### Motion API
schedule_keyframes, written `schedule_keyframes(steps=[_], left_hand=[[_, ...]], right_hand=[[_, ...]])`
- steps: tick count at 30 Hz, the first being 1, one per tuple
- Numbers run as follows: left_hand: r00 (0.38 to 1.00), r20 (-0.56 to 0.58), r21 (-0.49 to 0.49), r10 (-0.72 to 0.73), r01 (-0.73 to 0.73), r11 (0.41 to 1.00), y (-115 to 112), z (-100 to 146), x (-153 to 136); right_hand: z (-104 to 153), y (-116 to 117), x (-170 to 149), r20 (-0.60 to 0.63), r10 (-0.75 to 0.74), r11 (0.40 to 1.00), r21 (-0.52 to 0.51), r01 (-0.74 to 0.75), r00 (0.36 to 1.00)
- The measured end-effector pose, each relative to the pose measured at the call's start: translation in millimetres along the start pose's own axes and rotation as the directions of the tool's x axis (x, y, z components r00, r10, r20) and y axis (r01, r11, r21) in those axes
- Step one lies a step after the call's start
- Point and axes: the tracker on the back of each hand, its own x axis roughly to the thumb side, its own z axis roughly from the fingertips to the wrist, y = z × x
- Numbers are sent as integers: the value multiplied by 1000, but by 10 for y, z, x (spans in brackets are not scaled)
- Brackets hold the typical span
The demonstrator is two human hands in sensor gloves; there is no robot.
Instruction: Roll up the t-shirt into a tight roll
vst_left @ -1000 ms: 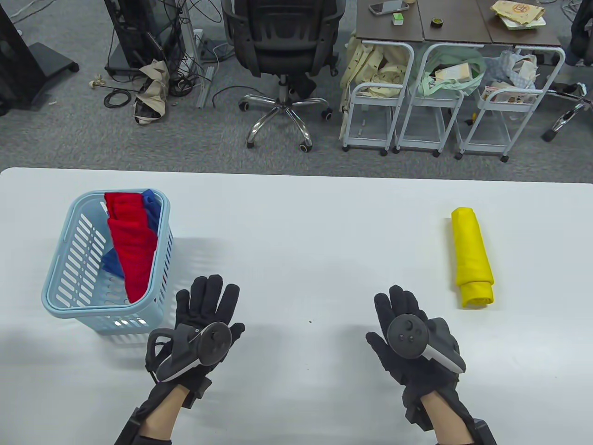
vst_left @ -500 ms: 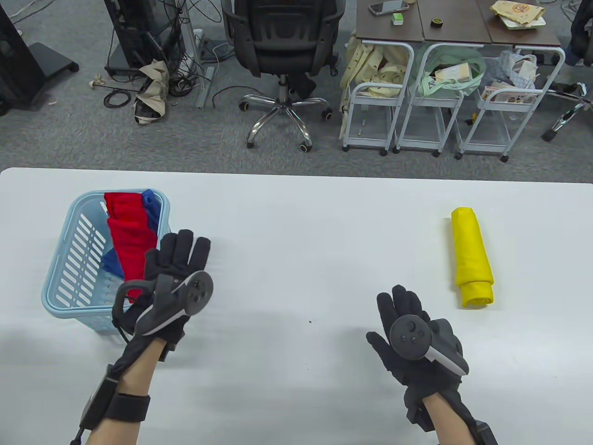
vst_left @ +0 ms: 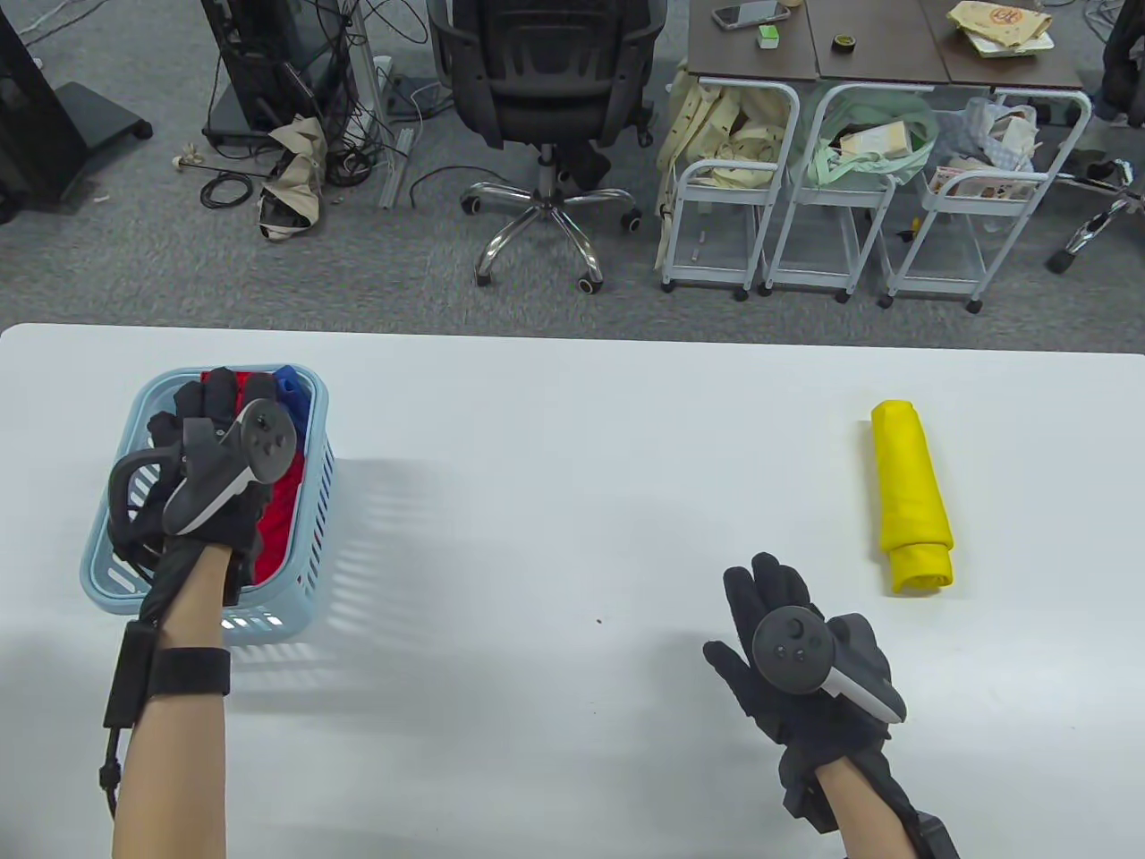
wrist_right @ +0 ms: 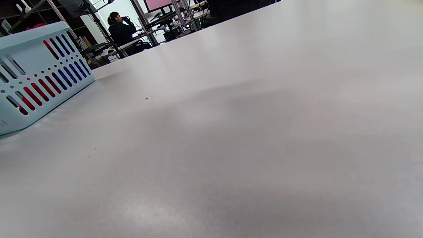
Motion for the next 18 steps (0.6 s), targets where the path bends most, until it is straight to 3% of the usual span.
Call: schedule_keyframes(steps=[7, 12, 18], left_hand=[[995, -95, -124, 15, -27, 992, -183, -298, -28], [989, -146, -313, -7, -39, 949, -419, -471, -62], [977, -213, -361, 24, -102, 927, -536, -555, -96]], right_hand=[[-30, 36, 3, -4, -4, 1000, 18, 4, 1000], [-17, 19, 25, -3, 10, 1000, 7, -10, 1000], [-28, 28, -11, -31, 6, 1000, 10, -6, 999]])
